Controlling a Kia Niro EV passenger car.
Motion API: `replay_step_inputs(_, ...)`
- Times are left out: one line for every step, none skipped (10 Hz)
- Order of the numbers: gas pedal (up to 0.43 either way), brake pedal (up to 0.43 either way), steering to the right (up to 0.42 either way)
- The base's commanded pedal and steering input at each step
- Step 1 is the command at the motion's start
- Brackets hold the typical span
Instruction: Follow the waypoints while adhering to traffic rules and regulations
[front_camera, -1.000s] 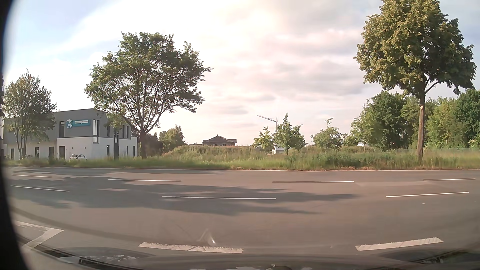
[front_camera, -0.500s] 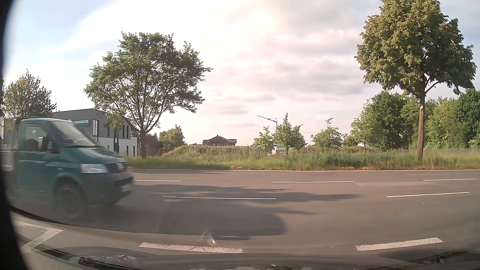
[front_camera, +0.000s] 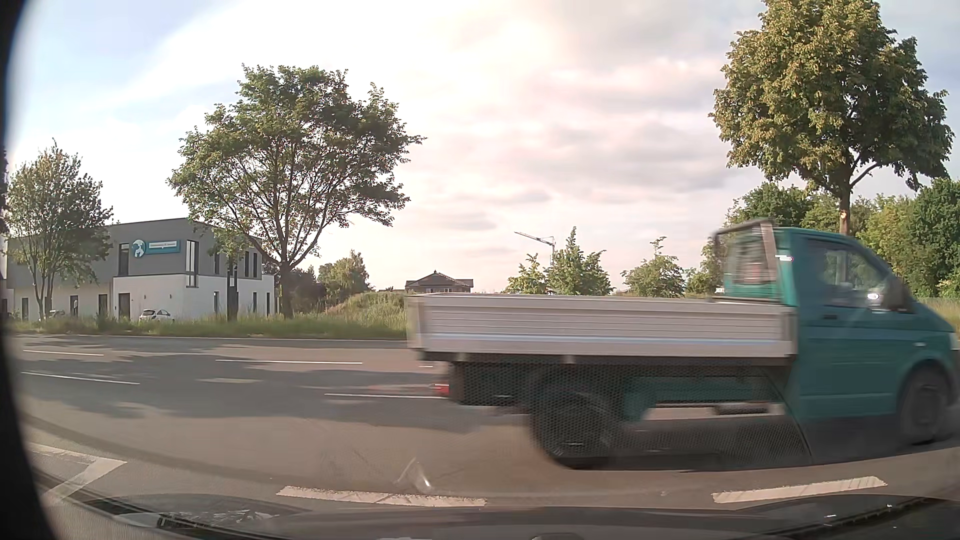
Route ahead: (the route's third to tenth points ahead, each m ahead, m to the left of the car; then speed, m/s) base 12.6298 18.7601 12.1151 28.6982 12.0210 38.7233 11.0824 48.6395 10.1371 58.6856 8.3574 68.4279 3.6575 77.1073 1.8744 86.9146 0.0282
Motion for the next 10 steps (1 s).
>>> replay_step_inputs(0.059, 0.0, -0.022)
replay_step_inputs(0.11, 0.0, -0.022)
replay_step_inputs(0.118, 0.0, -0.022)
replay_step_inputs(0.157, 0.0, -0.022)
replay_step_inputs(0.177, 0.0, -0.022)
replay_step_inputs(0.197, 0.0, -0.022)
replay_step_inputs(0.209, 0.0, -0.022)
replay_step_inputs(0.209, 0.0, -0.022)
replay_step_inputs(0.228, 0.0, -0.022)
replay_step_inputs(0.248, 0.0, -0.023)
